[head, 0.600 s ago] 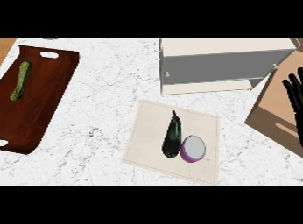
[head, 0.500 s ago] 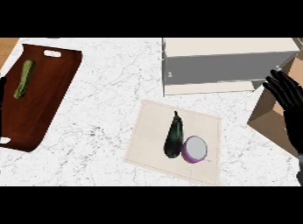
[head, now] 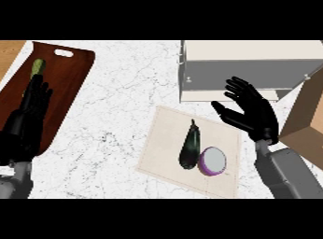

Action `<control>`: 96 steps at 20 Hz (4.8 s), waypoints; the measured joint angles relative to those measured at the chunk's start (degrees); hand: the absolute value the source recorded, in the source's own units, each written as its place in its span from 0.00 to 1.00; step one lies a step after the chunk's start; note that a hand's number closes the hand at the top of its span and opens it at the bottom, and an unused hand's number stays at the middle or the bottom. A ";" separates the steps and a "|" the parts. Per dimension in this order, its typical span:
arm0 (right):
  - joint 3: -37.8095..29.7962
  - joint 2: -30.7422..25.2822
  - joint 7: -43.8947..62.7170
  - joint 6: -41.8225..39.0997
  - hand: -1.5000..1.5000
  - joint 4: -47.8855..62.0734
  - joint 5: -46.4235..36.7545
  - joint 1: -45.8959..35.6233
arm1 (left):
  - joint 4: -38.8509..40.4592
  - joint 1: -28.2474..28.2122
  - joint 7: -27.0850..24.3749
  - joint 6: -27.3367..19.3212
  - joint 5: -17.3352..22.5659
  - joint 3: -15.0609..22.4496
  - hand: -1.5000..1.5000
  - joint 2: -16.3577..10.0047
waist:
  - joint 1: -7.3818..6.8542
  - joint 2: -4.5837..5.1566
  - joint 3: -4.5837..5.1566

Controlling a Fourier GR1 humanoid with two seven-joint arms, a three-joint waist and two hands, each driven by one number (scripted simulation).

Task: Pick the eggplant from the placemat and place it in the tiered shelf

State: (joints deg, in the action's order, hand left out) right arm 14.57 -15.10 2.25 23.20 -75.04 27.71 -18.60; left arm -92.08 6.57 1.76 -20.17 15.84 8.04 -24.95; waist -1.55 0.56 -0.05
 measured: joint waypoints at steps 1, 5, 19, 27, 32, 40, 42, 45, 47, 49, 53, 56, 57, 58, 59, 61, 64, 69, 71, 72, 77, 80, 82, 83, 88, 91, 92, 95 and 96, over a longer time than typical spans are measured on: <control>-0.94 0.48 -0.34 -1.51 0.00 1.34 0.96 -0.99 | -0.14 0.37 0.98 -0.27 -0.26 0.24 0.50 0.32 | 0.36 -0.09 -0.05; -0.74 -1.82 3.13 -8.34 0.00 1.14 2.31 -3.76 | -1.70 -0.81 2.67 -1.22 -1.40 0.84 0.50 1.23 | 1.05 -0.29 -0.11; 17.57 -18.37 36.21 -26.96 0.00 -7.12 -9.39 -21.32 | -1.37 -0.60 3.58 -1.60 -2.99 2.03 0.50 2.87 | 0.70 -0.77 0.10; 24.11 -10.92 51.77 -29.43 0.00 -3.96 -17.32 -28.69 | -2.89 -1.72 4.12 -1.21 -3.96 1.43 0.50 3.46 | 1.12 -0.82 0.03; 26.80 -7.40 55.60 -31.63 0.00 -1.16 -21.61 -30.92 | -1.94 -0.97 4.00 -0.76 -4.56 0.80 0.50 4.29 | 1.44 -0.76 0.01; 30.00 -4.54 55.28 -34.82 0.00 3.10 -26.82 -29.73 | -1.97 -1.00 4.45 0.22 -5.06 -0.73 0.50 4.76 | 1.19 -1.09 0.15; 29.65 -3.27 54.49 -34.99 0.00 4.21 -28.68 -28.56 | -1.93 -0.80 4.71 1.28 -4.63 -2.00 0.50 4.33 | 1.21 -1.08 0.15; 29.23 -2.42 53.62 -35.55 0.00 3.70 -31.46 -26.11 | -1.76 -0.81 4.99 1.28 -5.95 -1.87 0.50 5.21 | 1.26 -1.11 0.16; 28.65 -1.98 53.58 -35.79 0.00 2.62 -32.86 -24.29 | -3.05 -1.42 5.60 1.22 -6.51 -1.81 0.50 5.72 | 1.29 -1.10 0.15; 27.91 -1.97 52.29 -36.94 0.00 3.47 -33.54 -23.31 | -2.43 -1.71 4.85 2.07 -6.23 -2.63 0.50 5.84 | 1.21 -1.07 0.15; 25.87 -0.17 50.93 -37.81 0.00 6.87 -37.01 -21.36 | -3.38 -2.31 5.28 2.52 -7.51 -2.62 0.50 6.81 | 1.23 -0.74 0.09; 24.50 1.25 50.65 -38.16 0.00 6.46 -40.03 -18.93 | -3.38 -2.04 5.56 2.51 -8.72 -2.80 0.50 8.02 | 1.36 -0.66 0.07; 23.66 1.52 49.78 -38.40 0.00 6.92 -41.07 -18.33 | -3.29 -2.10 5.33 2.83 -8.92 -3.15 0.50 8.24 | 1.35 -0.64 0.06; 23.21 2.11 49.09 -38.33 0.00 7.20 -42.33 -17.48 | -3.54 -2.23 5.53 2.92 -9.31 -3.31 0.50 8.50 | 1.35 -0.63 0.06; 22.61 1.83 48.02 -38.50 0.00 7.12 -43.18 -16.70 | -2.30 -2.09 4.66 3.62 -9.11 -3.93 0.50 8.64 | 1.39 -0.61 0.05; 21.81 3.27 47.54 -38.32 0.00 7.47 -45.56 -15.54 | -2.87 -2.71 4.80 4.79 -8.82 -4.90 0.50 8.62 | 1.37 -0.60 0.06; 20.07 5.78 45.72 -38.31 0.00 9.35 -48.39 -15.15 | -2.76 -1.86 5.52 5.22 -9.49 -5.55 0.50 9.35 | 1.34 -0.57 0.05; 16.99 8.72 41.30 -38.01 0.00 13.74 -53.09 -14.12 | -4.72 -2.68 6.94 6.27 -10.55 -6.26 0.50 10.31 | 1.24 -0.59 0.06; 16.27 9.51 40.09 -38.07 0.00 14.56 -54.44 -13.12 | -5.09 -2.93 6.91 6.50 -11.21 -6.35 0.50 10.80 | 1.29 -0.68 0.09; 15.88 10.03 39.95 -38.23 0.00 14.93 -55.09 -12.88 | -5.81 -2.58 8.20 6.45 -11.56 -6.50 0.50 10.74 | 1.30 -0.74 0.13; 15.22 11.15 37.66 -39.21 1.00 17.04 -58.17 -12.97 | -4.47 -3.16 6.59 7.49 -11.99 -7.09 0.50 11.67 | 1.44 -1.65 0.64; 15.58 10.38 34.46 -39.41 1.00 18.14 -60.55 -13.91 | -5.03 -3.33 6.77 7.79 -12.08 -7.28 0.50 11.93 | 1.39 -1.76 0.67; 16.28 10.37 33.72 -38.80 1.00 17.18 -62.51 -13.11 | -4.77 -3.13 6.69 8.49 -11.74 -8.08 0.50 11.64 | 1.50 -1.77 0.69; 16.20 10.25 32.82 -38.63 1.00 17.32 -63.31 -13.19 | -4.78 -2.89 6.99 8.44 -11.95 -8.27 0.50 11.66 | 1.49 -1.71 0.66; 16.94 10.36 31.98 -35.90 1.00 13.88 -67.88 -10.72 | -5.09 -2.34 8.11 9.08 -12.05 -9.22 0.50 11.69 | 1.61 -1.55 0.48; 18.77 9.26 35.18 -33.12 1.00 7.45 -71.58 -6.92 | -5.01 -3.25 7.27 9.21 -12.41 -9.49 0.50 11.80 | 1.91 -1.46 0.38; 19.69 9.18 36.29 -31.46 1.00 5.36 -73.23 -5.30 | -4.74 -3.69 6.64 9.27 -12.55 -9.38 0.50 12.07 | 2.01 -1.45 0.37; 20.98 8.72 39.22 -29.73 1.00 -2.87 -75.50 -0.48 | -4.69 -3.25 7.07 8.85 -13.21 -9.20 0.50 12.66 | 2.11 -1.15 0.22; 21.33 8.80 40.17 -29.49 1.00 -5.64 -75.92 0.98 | -4.55 -3.26 6.95 8.90 -13.27 -9.21 0.50 12.83 | 2.12 -1.06 0.18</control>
State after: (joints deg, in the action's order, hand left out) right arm 35.90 -6.30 42.43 -6.29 -80.68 -48.21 -17.63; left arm -96.62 3.31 8.71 -11.27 2.56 -1.17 -12.13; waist 0.57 -0.50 0.13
